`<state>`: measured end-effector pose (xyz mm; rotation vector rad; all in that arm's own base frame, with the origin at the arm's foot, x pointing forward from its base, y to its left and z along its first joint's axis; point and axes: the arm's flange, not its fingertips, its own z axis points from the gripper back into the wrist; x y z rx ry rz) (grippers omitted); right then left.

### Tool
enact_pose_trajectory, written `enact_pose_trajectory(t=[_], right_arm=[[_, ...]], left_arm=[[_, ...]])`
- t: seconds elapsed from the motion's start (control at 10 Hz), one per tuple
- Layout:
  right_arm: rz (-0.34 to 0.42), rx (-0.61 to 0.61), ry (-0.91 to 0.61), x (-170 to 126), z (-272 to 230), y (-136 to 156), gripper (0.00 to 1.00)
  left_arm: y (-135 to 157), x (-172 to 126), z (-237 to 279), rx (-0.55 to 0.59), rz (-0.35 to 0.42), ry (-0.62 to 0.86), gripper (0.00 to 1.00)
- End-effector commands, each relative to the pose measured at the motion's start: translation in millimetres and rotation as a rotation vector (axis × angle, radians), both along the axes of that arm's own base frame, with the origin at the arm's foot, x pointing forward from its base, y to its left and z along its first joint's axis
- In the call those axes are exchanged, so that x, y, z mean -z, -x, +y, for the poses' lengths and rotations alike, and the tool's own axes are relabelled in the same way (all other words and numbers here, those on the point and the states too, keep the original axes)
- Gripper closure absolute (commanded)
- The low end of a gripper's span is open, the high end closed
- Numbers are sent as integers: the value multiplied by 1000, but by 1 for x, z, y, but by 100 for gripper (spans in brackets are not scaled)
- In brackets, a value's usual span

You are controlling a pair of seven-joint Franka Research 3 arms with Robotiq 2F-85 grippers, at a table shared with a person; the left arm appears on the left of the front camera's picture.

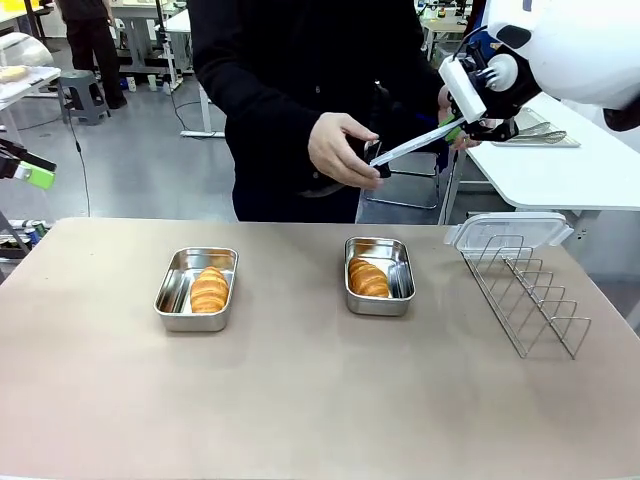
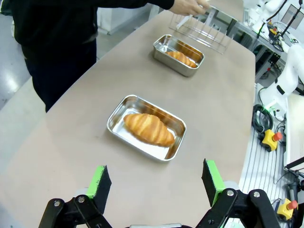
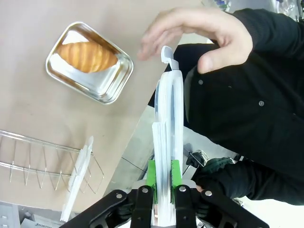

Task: Place the bread in airtight containers.
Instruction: Release when the human grabs the Airtight Container lid.

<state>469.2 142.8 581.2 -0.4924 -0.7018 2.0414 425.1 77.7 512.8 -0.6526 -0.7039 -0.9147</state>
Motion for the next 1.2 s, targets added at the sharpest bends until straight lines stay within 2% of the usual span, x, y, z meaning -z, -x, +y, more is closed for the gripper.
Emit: enact_pose_trajectory(t=[0.0,0.8,0.9,1.0,1.1], right_arm=[[-10,-17,-2,0,-5,0,100],[-10,-17,-2,0,-5,0,100],[-3,0,2,-1,1,0,30],[-7,26,-25,-4,-1,3,29],[-7,56,-70,-11,-5,6,0]], left_arm=[[1,-1,0,14,-13,5,0],[1,-1,0,14,-13,5,0],[1,-1,0,14,-13,5,0],[1,-1,0,14,-13,5,0],[1,-1,0,14,-13,5,0]])
